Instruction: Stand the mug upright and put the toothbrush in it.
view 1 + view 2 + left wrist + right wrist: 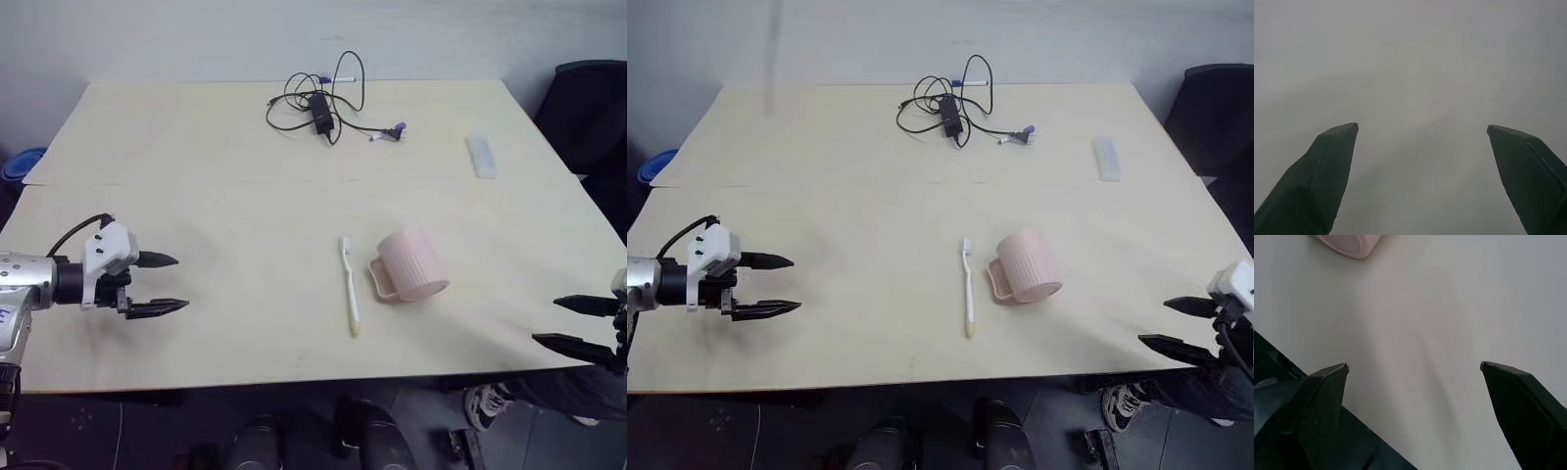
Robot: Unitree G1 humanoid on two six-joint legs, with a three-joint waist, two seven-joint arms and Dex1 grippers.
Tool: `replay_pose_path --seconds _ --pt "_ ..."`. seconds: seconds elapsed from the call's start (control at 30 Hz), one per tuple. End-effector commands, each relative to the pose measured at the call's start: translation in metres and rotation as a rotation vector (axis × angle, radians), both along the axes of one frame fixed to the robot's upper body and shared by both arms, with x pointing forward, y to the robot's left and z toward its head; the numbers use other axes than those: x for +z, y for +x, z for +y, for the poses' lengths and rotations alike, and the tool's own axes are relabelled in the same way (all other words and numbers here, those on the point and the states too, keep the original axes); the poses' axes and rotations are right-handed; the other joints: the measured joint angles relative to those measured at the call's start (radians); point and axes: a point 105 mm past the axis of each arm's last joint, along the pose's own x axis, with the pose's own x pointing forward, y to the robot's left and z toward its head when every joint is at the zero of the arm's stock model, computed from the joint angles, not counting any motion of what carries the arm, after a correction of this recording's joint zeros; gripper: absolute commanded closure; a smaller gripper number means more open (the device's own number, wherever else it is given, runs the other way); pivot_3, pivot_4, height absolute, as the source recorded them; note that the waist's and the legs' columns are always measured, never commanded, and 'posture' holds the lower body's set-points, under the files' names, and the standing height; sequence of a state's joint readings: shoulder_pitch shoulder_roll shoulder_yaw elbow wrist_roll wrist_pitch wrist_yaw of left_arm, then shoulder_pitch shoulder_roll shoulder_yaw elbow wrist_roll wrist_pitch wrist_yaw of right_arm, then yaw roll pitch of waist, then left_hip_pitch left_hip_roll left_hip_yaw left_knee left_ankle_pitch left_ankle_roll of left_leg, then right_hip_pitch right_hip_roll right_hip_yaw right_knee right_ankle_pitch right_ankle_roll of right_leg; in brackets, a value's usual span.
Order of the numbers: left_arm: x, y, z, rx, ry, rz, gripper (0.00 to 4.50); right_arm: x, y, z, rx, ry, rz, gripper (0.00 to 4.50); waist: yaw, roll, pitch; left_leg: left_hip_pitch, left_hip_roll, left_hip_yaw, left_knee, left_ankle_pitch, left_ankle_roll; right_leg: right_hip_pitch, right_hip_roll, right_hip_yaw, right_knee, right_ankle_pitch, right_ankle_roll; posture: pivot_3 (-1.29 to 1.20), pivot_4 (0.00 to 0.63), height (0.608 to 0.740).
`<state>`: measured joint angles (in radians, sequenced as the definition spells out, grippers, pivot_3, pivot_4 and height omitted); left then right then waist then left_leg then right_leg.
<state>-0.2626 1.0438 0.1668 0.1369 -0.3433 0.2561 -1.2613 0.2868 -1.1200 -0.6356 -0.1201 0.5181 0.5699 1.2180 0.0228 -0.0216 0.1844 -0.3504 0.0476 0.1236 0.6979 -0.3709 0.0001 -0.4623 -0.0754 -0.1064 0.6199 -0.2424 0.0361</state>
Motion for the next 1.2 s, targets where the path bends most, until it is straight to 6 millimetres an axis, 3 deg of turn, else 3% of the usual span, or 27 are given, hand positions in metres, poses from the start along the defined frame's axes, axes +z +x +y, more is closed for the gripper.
replay_pose_path --seconds 0.03,0.67,0.87,1.0,1.07,1.2 --pt "0.002 0.001 -0.001 -0.01 0.028 -0.035 0.01 0.003 0.002 0.003 0.007 0.0 -0.027 0.0 0.0 0.0 0.0 0.0 0.0 0.0 0.0 0.0 0.0 0.0 0.0 0.0 0.0 0.0 0.0 0.0 0.15 0.74" --pt "0.009 0.01 -0.011 -0.008 -0.017 -0.048 0.01 0.001 0.012 0.007 -0.024 -0.012 -0.079 0.0 0.0 0.0 0.0 0.001 0.0 0.0 0.0 0.0 -0.001 0.0 0.0 0.001 0.001 0.0 0.0 0.0 0.15 0.74" --pt "0.018 0.01 -0.021 -0.027 -0.102 -0.037 0.01 0.005 0.016 0.013 -0.038 -0.025 -0.097 0.0 0.0 0.0 0.0 0.001 0.0 0.0 0.001 0.0 -0.001 0.0 0.0 0.001 0.002 0.0 0.0 0.0 0.15 0.74" --pt "0.032 0.011 -0.042 -0.071 -0.204 -0.021 0.01 0.019 0.017 0.039 0.0 0.02 -0.131 0.0 0.001 0.0 0.0 0.0 0.0 0.0 0.001 0.001 -0.001 0.0 -0.001 0.001 0.002 0.0 0.0 0.0 0.15 0.74" --pt "0.042 0.004 -0.06 -0.144 -0.245 0.0 0.01 0.031 0.01 0.069 0.067 0.1 -0.135 0.0 0.001 0.0 0.0 0.0 0.0 -0.001 0.001 0.001 -0.001 0.0 -0.001 0.002 0.002 0.0 0.0 0.0 0.15 0.74" --pt "0.049 -0.01 -0.088 -0.272 -0.242 0.022 0.0 0.046 0.0 0.125 0.186 0.235 -0.136 0.96 -0.001 0.0 0.0 0.0 0.001 -0.002 0.001 0.001 -0.002 0.0 0.0 0.002 0.006 0.0 0.0 0.0 0.15 0.74"
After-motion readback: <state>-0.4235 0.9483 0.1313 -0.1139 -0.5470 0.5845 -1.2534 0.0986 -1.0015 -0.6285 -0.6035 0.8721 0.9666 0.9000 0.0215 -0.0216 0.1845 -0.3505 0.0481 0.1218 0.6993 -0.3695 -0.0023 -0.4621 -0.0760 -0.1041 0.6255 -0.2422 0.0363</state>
